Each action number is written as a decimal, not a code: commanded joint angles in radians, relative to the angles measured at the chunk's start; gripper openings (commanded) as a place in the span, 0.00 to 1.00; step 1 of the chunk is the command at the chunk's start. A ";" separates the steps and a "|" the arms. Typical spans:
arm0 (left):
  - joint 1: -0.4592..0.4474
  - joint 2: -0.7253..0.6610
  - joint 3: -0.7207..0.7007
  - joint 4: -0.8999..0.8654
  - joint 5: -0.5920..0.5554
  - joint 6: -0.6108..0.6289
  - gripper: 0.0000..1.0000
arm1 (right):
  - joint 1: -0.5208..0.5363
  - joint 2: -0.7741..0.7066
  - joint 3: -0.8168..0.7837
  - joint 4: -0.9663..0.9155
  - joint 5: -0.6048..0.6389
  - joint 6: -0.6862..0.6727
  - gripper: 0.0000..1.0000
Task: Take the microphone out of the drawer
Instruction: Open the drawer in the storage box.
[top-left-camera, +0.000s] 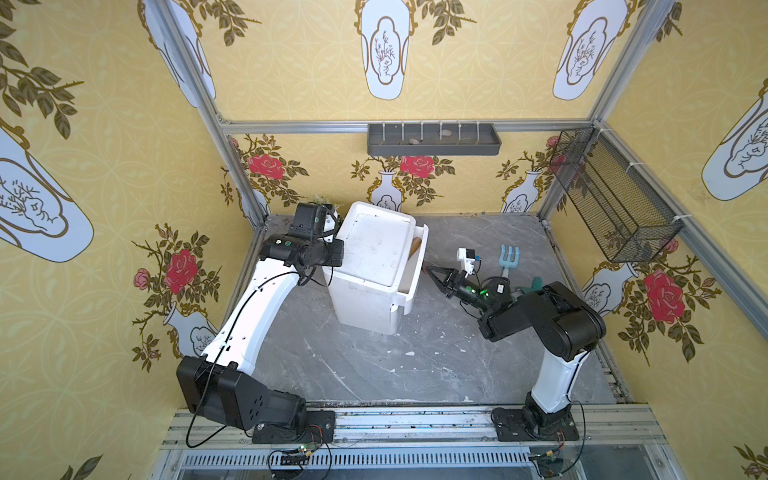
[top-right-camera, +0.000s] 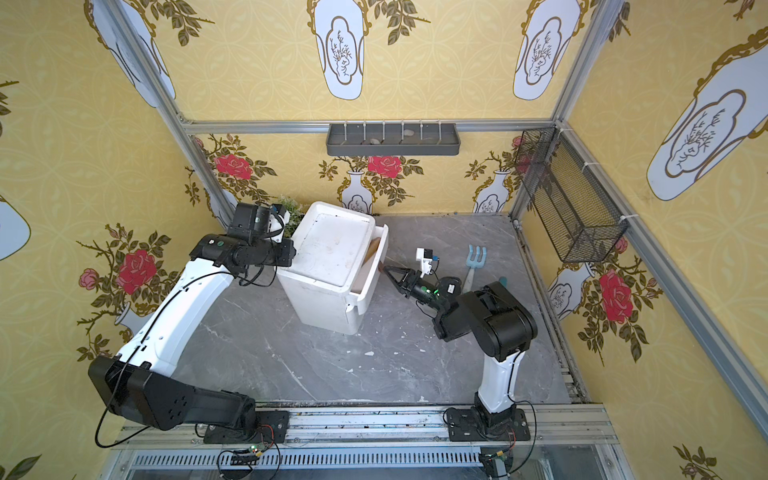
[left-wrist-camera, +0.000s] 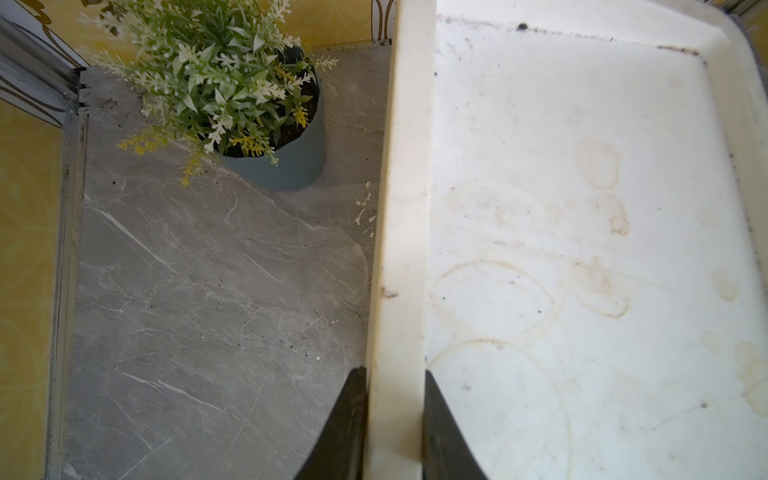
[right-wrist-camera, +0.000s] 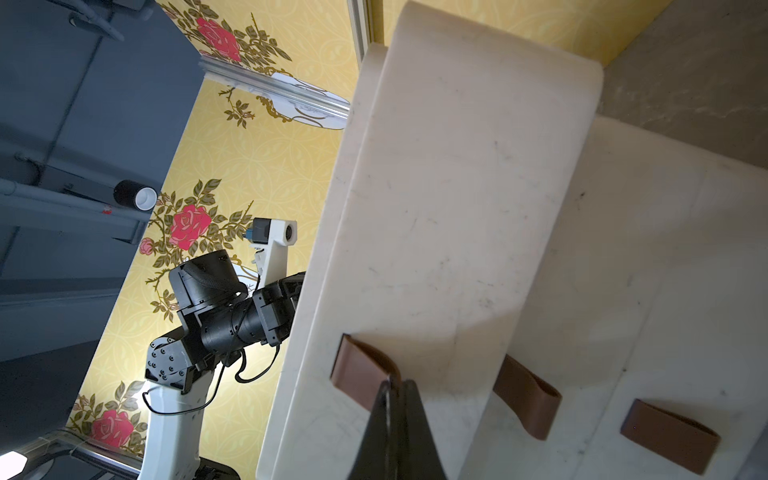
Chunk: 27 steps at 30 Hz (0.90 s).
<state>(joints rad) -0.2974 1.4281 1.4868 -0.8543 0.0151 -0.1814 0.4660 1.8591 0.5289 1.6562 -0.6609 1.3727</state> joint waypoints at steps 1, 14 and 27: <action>-0.003 0.010 -0.014 -0.012 0.032 -0.026 0.24 | -0.030 -0.026 -0.048 -0.019 -0.013 -0.020 0.00; -0.002 0.000 -0.016 -0.019 0.025 -0.029 0.24 | -0.174 -0.130 -0.176 -0.019 -0.047 -0.021 0.00; -0.002 0.008 0.001 -0.029 0.017 -0.024 0.24 | -0.274 -0.180 -0.222 -0.019 -0.078 -0.004 0.00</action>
<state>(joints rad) -0.2996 1.4235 1.4876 -0.8566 0.0101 -0.1841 0.2031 1.6821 0.3092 1.6691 -0.7525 1.3636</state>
